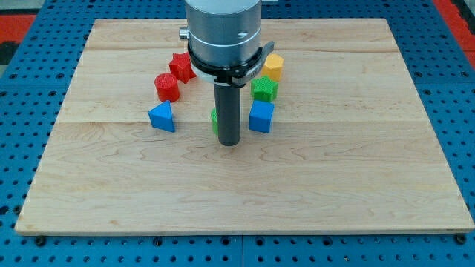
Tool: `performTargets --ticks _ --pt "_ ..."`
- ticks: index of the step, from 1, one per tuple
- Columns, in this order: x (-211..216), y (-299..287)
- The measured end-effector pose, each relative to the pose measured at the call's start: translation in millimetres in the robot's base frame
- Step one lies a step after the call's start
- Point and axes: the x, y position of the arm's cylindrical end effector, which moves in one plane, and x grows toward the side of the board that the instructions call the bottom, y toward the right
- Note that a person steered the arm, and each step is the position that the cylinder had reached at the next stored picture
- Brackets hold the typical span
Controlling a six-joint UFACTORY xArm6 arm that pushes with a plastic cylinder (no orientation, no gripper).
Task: Place blue triangle to the bottom of the red circle
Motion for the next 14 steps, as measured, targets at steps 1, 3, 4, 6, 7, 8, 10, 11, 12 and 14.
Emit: performTargets --ticks 1,3,4,6,7,8,10,11,12,14 --pt "0 0" --pt "-11 0" --pt "-5 0" --pt "30 121" --pt "30 194" --pt "21 231" --pt "4 234" --pt "38 182" --pt "46 84" --pt "45 -113"
